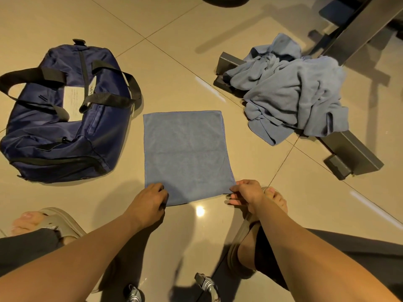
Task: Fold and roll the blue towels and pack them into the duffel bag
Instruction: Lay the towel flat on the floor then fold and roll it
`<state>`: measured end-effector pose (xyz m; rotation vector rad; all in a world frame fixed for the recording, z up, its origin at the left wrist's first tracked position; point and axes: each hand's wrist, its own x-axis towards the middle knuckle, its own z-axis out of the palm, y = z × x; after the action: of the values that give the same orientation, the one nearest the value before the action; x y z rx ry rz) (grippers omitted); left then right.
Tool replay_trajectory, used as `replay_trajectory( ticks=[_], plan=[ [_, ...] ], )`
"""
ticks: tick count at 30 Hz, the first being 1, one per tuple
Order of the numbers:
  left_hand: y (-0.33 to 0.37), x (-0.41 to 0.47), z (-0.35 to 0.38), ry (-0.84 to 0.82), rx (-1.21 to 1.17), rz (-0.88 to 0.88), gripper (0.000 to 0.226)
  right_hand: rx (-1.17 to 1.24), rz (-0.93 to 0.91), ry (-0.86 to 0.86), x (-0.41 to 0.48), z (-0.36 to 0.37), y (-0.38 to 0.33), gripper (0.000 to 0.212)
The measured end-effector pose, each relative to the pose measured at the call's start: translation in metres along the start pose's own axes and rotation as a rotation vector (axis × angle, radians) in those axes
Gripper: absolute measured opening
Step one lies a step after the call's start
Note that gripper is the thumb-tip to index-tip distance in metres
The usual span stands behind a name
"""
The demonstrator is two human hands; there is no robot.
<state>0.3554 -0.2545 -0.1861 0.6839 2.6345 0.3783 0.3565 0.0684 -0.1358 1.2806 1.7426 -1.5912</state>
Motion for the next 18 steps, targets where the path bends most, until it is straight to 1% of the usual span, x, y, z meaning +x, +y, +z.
replay_trajectory(
  ticks=[4, 6, 9, 11, 12, 14, 16, 18],
  plan=[
    [-0.001, 0.003, 0.000, -0.025, -0.022, -0.028, 0.015, -0.011, -0.017, -0.011, 0.000, -0.007, -0.002, 0.009],
    [-0.001, 0.004, -0.001, -0.032, -0.024, -0.032, 0.013, -0.020, 0.003, -0.092, -0.001, -0.009, -0.004, 0.007],
    [-0.001, 0.004, -0.002, -0.034, -0.018, -0.020, 0.009, 0.001, 0.130, -0.256, -0.002, -0.013, -0.008, 0.016],
    [-0.001, 0.003, -0.001, -0.021, -0.018, -0.008, 0.008, 0.031, 0.190, -0.308, -0.002, -0.016, -0.011, 0.018],
    [-0.002, 0.002, 0.000, -0.011, -0.016, -0.002, 0.008, 0.039, 0.207, -0.306, 0.000, -0.016, -0.012, 0.019],
    [-0.002, 0.000, 0.000, 0.003, -0.005, 0.018, 0.010, -0.005, 0.209, -0.246, 0.003, -0.018, -0.013, 0.021],
    [-0.004, -0.002, 0.000, 0.019, 0.010, 0.055, 0.015, -0.116, 0.155, -0.120, 0.007, -0.020, -0.013, 0.023],
    [-0.005, -0.006, -0.001, 0.022, 0.053, 0.083, 0.022, -0.199, 0.104, -0.035, 0.010, -0.022, -0.014, 0.022]
  ],
)
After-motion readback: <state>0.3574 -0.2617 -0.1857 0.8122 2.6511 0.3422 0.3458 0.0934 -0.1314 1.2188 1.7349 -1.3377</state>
